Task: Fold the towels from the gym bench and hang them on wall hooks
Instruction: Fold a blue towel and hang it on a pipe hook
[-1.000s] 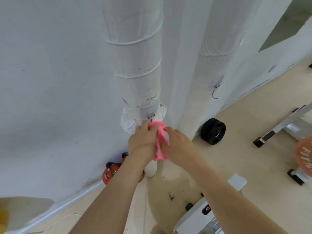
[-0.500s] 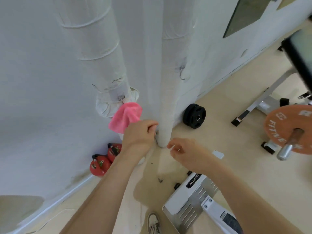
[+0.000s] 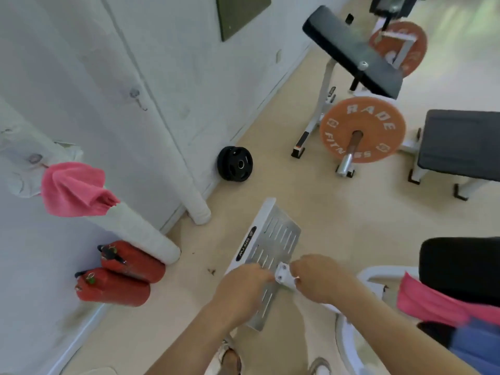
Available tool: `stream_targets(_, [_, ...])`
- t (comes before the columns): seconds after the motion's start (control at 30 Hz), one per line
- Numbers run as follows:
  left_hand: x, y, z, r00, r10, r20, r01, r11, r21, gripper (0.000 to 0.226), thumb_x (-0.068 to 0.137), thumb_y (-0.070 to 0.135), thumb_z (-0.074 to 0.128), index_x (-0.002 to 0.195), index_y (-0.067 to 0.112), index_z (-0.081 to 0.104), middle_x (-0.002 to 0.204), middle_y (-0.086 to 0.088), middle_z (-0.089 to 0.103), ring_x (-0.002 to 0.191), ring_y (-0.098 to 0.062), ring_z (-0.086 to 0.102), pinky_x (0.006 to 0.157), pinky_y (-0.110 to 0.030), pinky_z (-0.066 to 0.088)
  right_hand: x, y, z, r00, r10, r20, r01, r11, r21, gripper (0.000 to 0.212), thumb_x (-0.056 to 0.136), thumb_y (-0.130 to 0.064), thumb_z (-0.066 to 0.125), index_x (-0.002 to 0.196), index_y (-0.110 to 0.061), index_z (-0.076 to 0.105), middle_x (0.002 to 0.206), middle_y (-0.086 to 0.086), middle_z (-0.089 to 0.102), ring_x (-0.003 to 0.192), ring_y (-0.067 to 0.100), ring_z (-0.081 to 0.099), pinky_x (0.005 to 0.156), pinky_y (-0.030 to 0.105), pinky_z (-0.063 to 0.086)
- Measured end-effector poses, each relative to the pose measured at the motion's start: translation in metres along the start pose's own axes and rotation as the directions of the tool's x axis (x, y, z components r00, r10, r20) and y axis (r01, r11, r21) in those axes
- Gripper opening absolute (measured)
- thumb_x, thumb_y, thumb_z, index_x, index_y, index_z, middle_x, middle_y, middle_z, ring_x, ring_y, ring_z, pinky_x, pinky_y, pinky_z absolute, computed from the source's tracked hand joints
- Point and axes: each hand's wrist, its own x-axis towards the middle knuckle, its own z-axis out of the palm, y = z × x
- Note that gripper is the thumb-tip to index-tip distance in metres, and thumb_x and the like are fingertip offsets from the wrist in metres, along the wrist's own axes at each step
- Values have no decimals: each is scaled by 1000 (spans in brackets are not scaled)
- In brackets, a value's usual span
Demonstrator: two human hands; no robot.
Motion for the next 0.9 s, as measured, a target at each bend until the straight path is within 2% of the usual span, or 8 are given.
stream_targets(0.07, [7,43,23,998,50,47,-50,999,-11,53,79,-4,51,120,28,60,112,1,56,107,-19,53,85,-34,47,-32,46,30,994,101,-37,-97,991,94,27,92,-18,45,114,-13,59,114,11,61,107,30,58,82,34,47])
stream_targets(0.17, [25,102,54,991,87,100,-80,994,-70,39,92,9,44,124,28,58,120,4,61,109,-16,55,91,-32,46,-86,109,77,953,286,-101,-248,926,287,31,90,-17,46,119,-16,54,117,9,56,112,29,52,89,39,48])
stream_targets(0.3, [49,169,90,975,130,182,-108,986,-127,29,97,21,42,116,30,63,100,2,69,87,-17,63,68,-24,46,-156,183,132,829,543,-133,-435,775,458,35,85,-16,49,120,-17,53,119,8,57,109,31,51,86,45,48])
stream_targets(0.4, [64,205,117,935,223,275,-178,967,-182,33,94,13,43,115,27,65,110,2,66,101,-17,60,79,-22,43,-197,218,168,719,694,-35,-572,620,537,34,86,-20,50,120,-17,51,122,7,54,114,30,46,84,46,49])
stream_targets(0.53, [86,242,167,885,288,367,-206,947,-248,34,91,12,49,119,25,63,119,5,62,102,-6,53,81,-16,36,-230,237,210,596,783,178,-743,454,492,60,88,-29,55,143,-26,30,148,3,30,138,27,24,97,53,42])
stream_targets(0.67, [106,270,216,819,379,431,-289,921,-260,35,90,9,46,116,25,65,120,2,62,109,-16,55,90,-24,42,-238,237,226,517,824,234,-837,428,342,75,82,-21,66,144,-31,25,154,0,15,142,26,15,100,54,37])
stream_targets(0.8, [123,300,253,771,461,439,-367,885,-286,38,90,10,49,125,21,57,123,-3,56,111,-22,52,93,-34,44,-228,246,236,473,873,119,-857,424,294,52,79,-20,71,124,-21,46,128,10,41,114,29,42,78,42,47])
stream_targets(0.9, [132,318,279,828,330,452,-170,918,-360,54,86,17,58,137,20,39,128,-5,52,114,-25,52,93,-40,46,-235,255,245,518,852,79,-817,466,340,22,83,-12,63,104,-13,55,107,10,50,99,29,47,67,38,39])
